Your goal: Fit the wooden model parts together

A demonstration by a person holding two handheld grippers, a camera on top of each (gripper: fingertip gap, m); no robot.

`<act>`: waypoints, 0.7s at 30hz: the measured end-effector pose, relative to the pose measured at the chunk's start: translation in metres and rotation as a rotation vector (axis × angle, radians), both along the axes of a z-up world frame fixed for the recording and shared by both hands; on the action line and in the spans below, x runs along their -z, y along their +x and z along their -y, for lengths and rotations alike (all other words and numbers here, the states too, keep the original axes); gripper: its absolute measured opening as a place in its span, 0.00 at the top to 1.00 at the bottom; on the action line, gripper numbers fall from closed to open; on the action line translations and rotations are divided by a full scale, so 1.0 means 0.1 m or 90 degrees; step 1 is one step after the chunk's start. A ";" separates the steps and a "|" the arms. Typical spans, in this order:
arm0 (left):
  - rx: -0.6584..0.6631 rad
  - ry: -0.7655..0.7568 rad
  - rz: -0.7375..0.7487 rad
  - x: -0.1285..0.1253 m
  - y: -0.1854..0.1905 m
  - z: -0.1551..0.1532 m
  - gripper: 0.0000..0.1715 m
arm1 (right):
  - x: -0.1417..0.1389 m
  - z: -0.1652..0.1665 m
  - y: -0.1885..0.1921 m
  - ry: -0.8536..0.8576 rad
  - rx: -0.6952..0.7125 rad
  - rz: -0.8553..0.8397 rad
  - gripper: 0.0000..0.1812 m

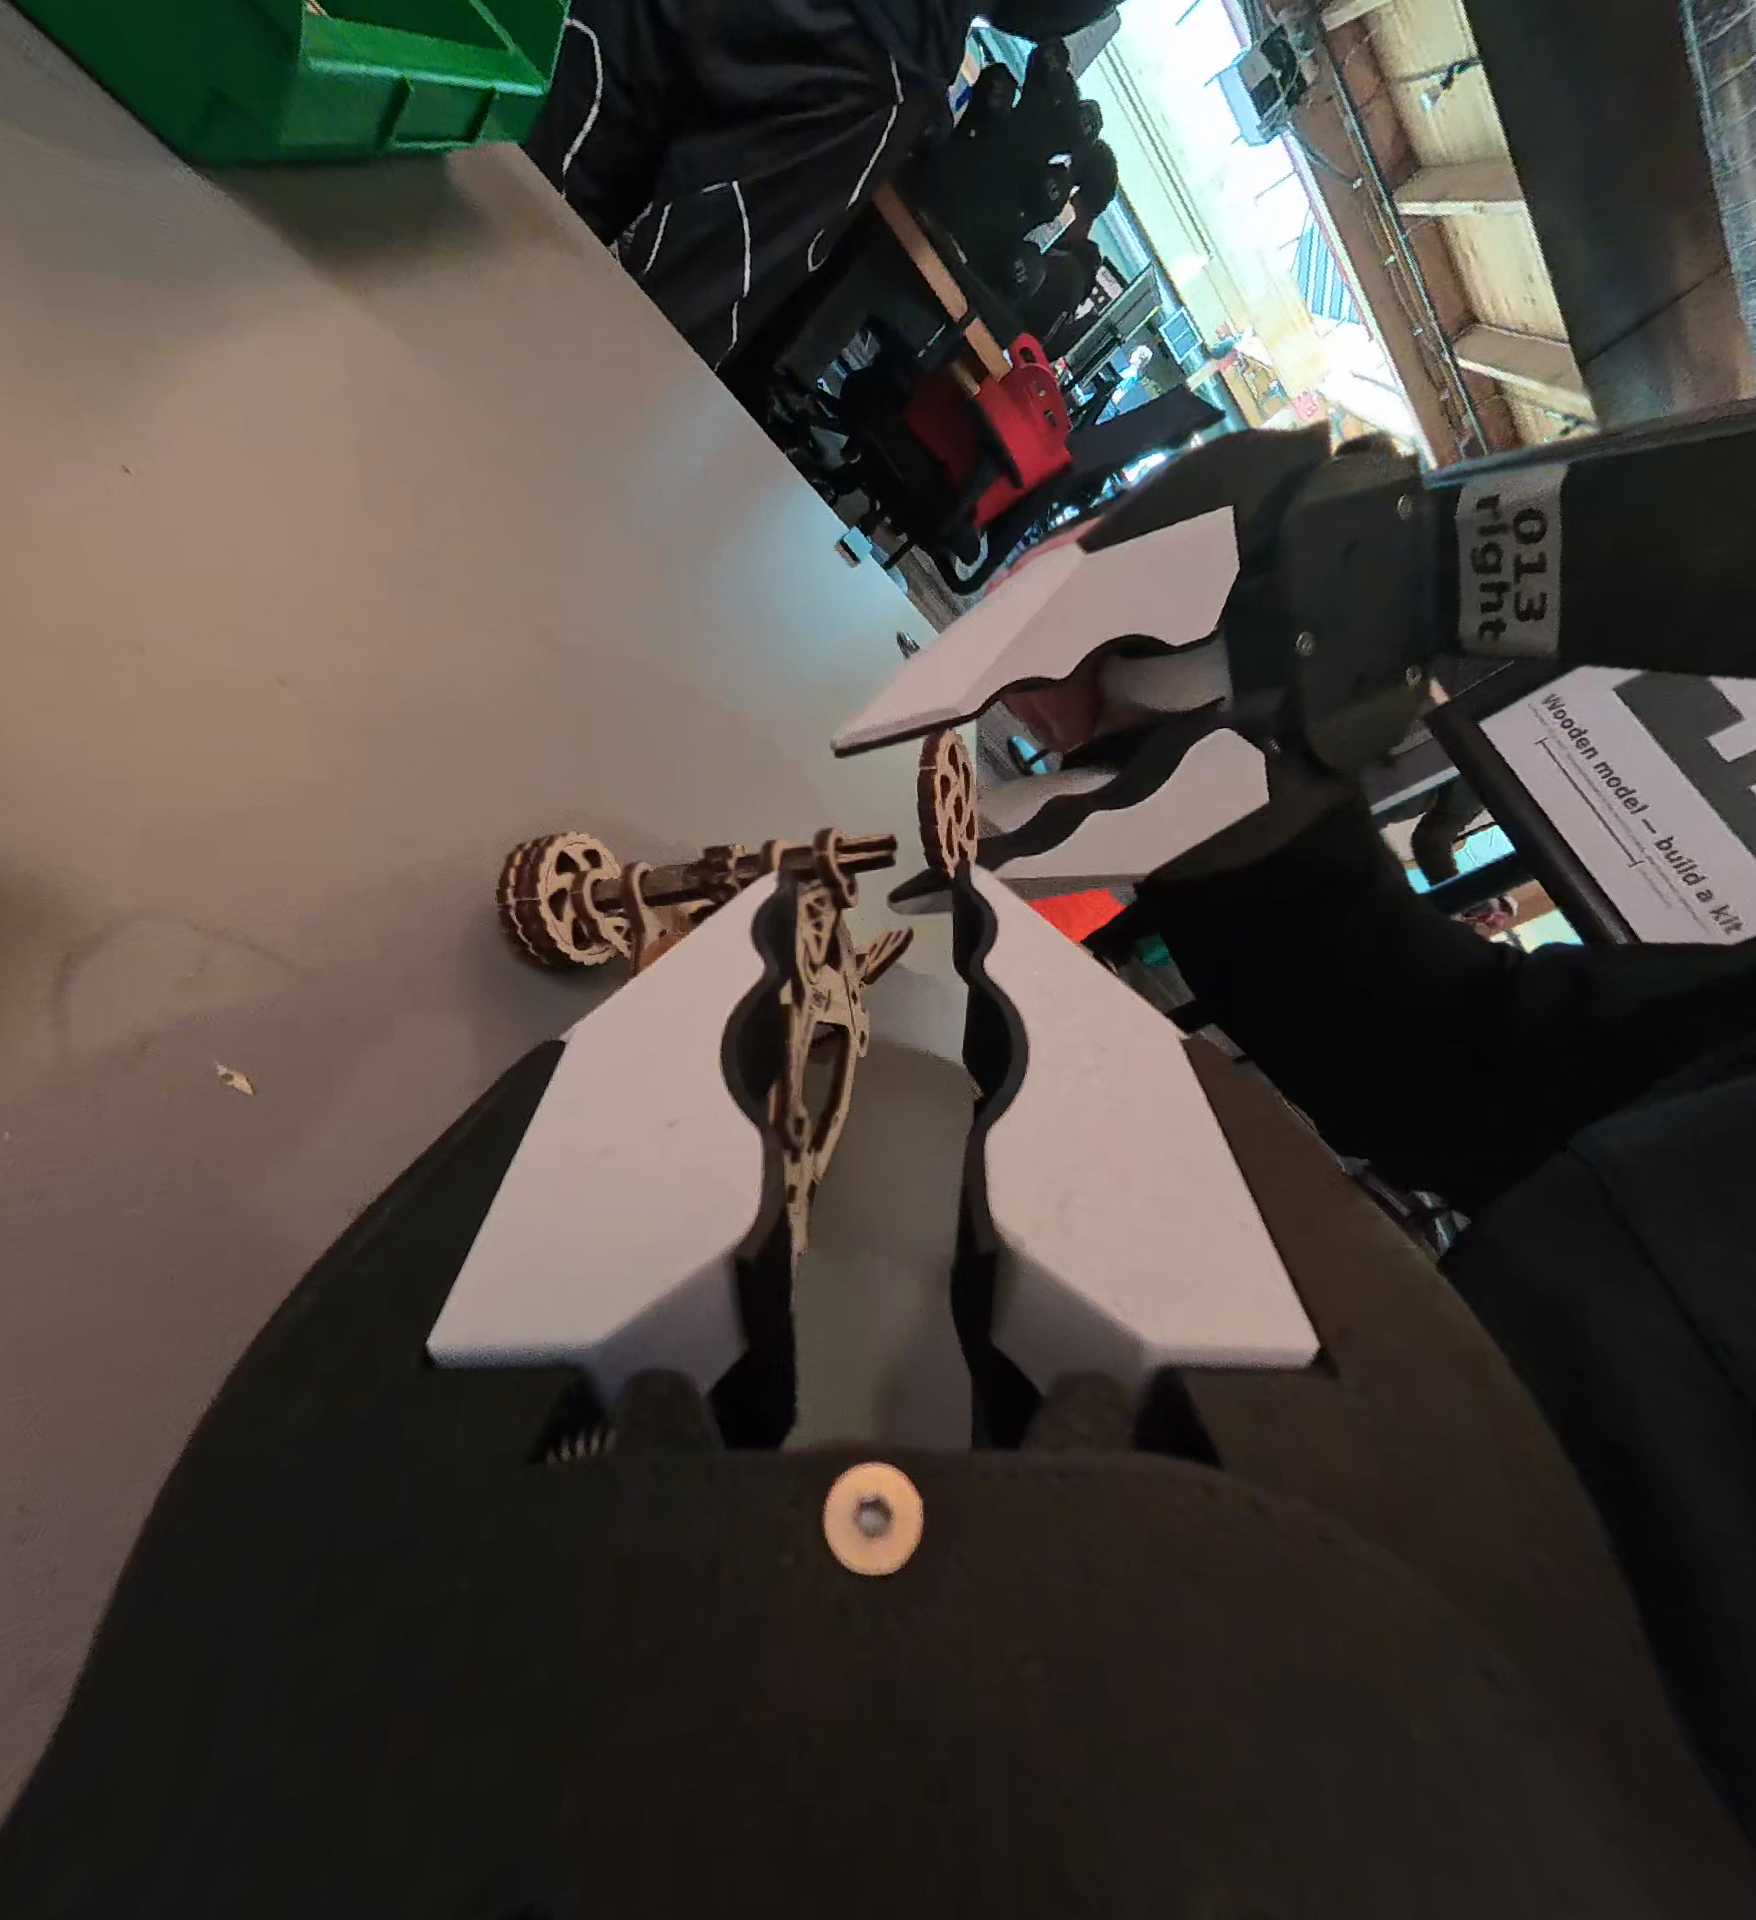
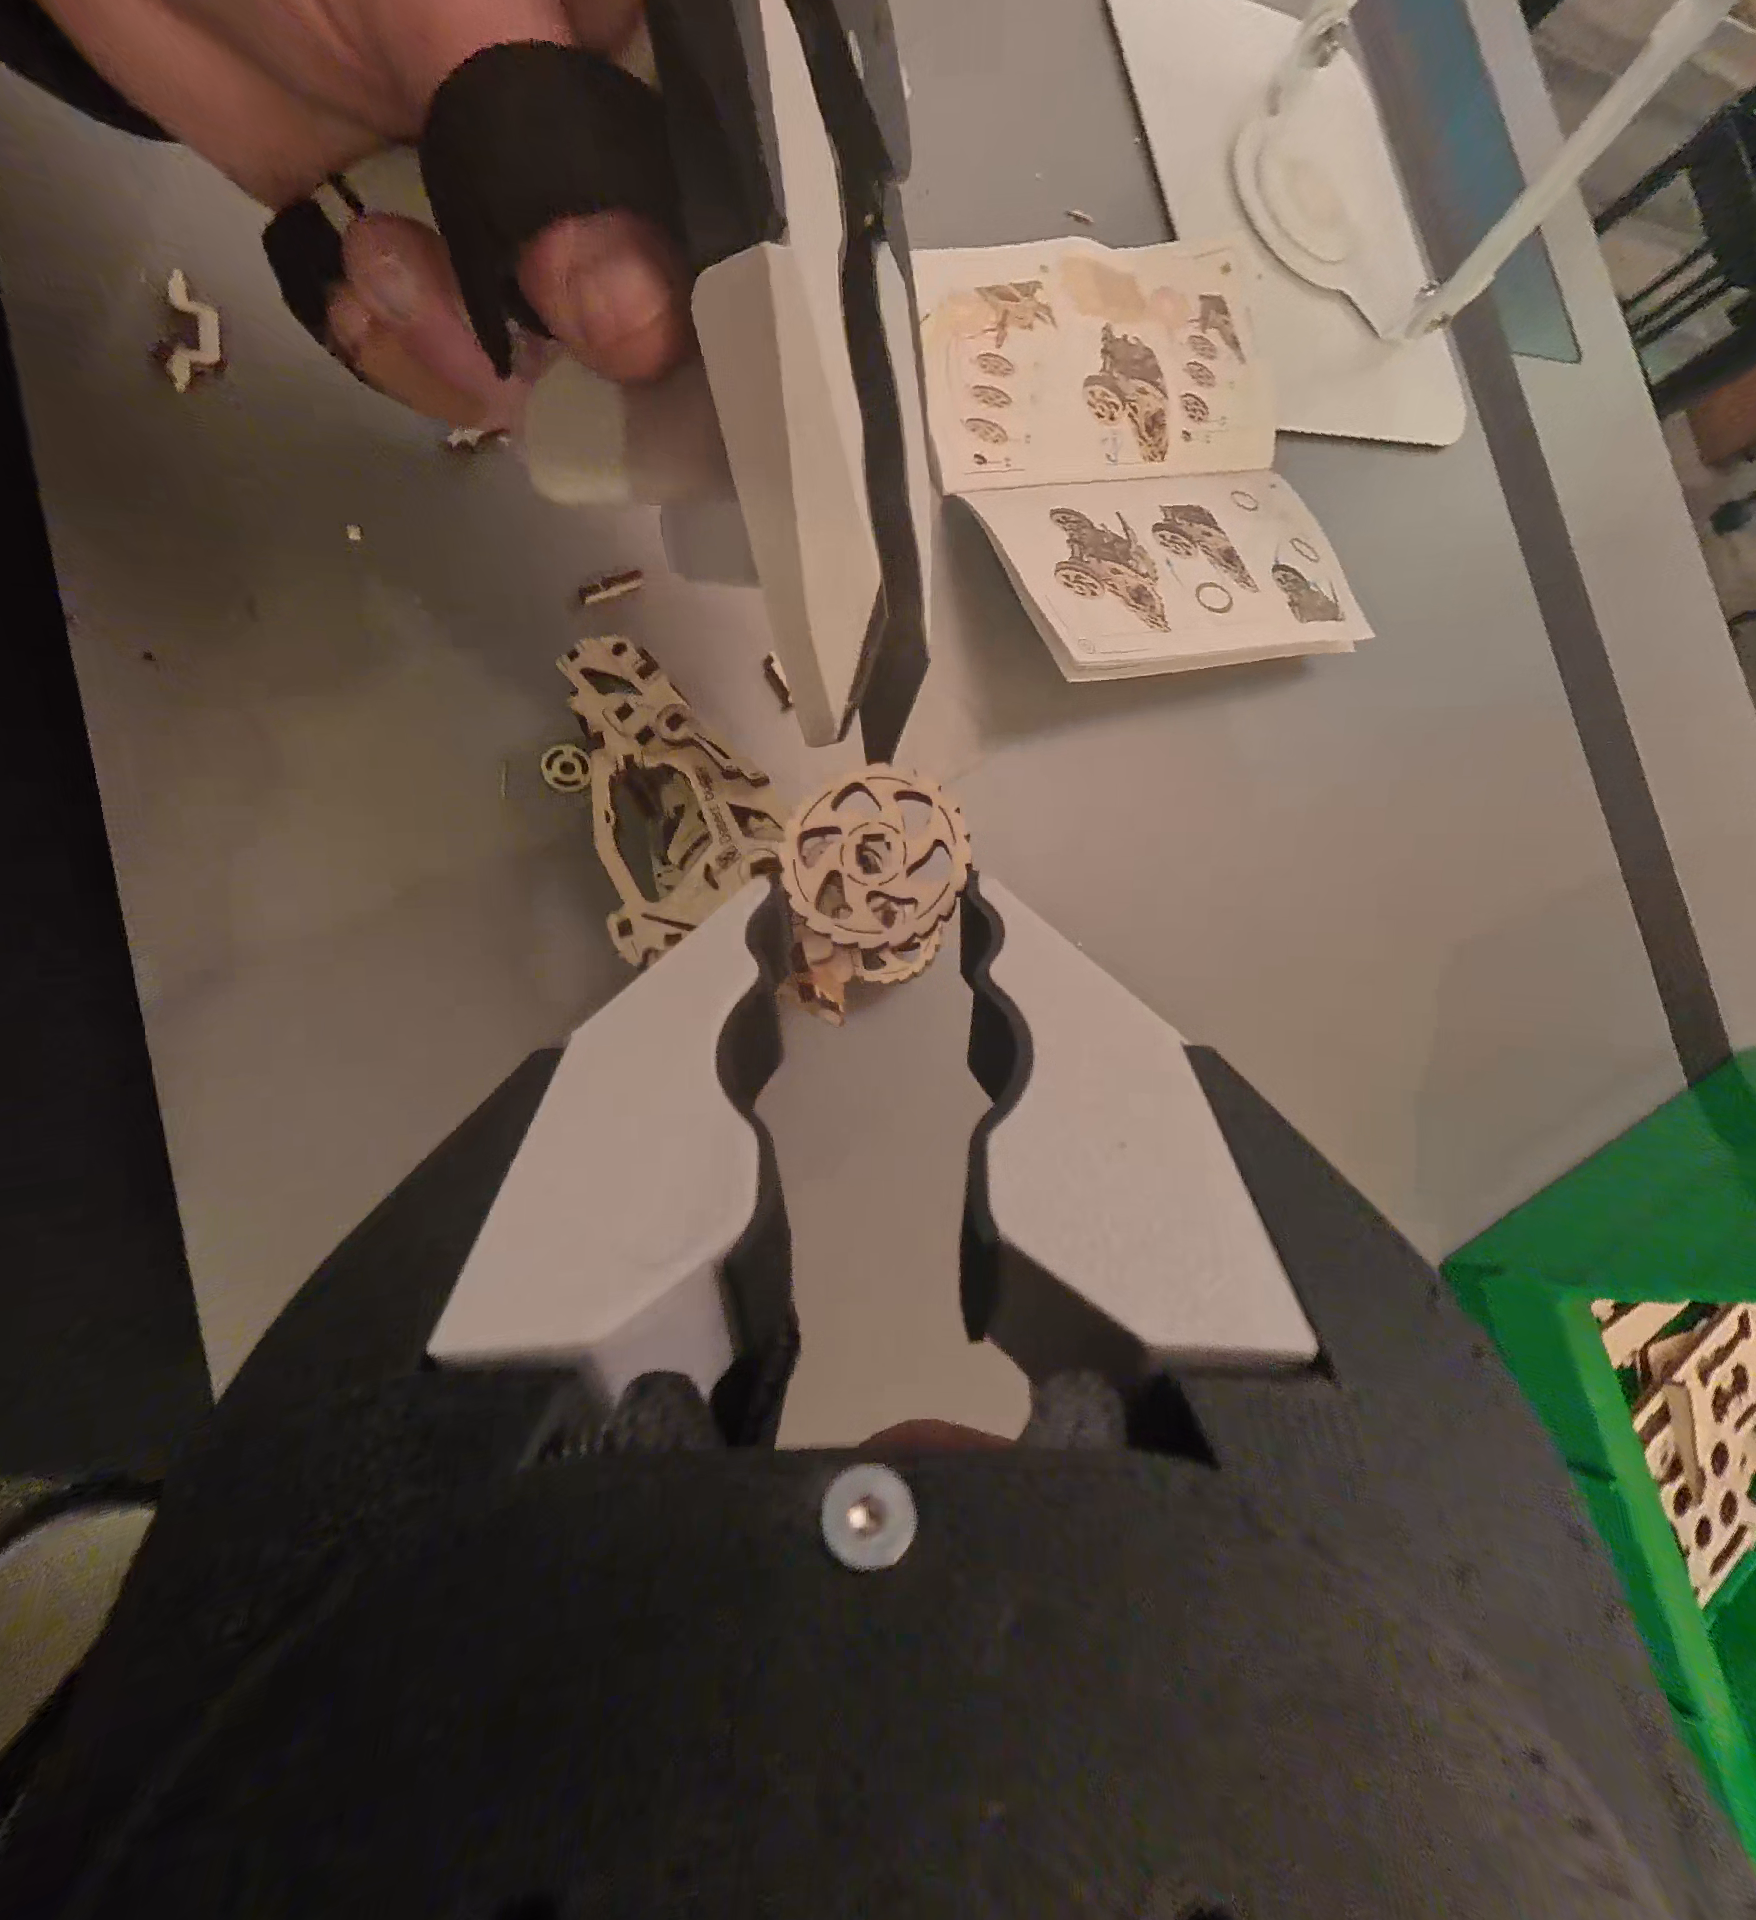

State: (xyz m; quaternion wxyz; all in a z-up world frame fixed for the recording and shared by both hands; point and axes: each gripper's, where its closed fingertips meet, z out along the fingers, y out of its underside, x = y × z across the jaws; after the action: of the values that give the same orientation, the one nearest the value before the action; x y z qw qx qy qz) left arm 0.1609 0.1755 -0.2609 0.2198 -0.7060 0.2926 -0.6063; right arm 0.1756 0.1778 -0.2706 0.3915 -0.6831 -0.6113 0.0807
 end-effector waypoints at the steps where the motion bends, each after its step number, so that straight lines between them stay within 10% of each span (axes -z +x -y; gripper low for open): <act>1: 0.000 -0.001 -0.002 0.01 0.01 0.00 0.84 | 0.01 0.01 0.00 -0.005 -0.018 0.005 0.84; 21: 0.021 0.035 -0.016 0.10 0.10 -0.01 0.86 | 0.12 0.00 -0.05 -0.045 -0.160 0.015 0.84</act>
State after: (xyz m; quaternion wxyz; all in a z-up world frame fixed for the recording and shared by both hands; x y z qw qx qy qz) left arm 0.1710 0.1764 -0.2705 0.2257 -0.7025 0.3235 -0.5924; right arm 0.1703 0.1781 -0.2828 0.3468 -0.6156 -0.6932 0.1425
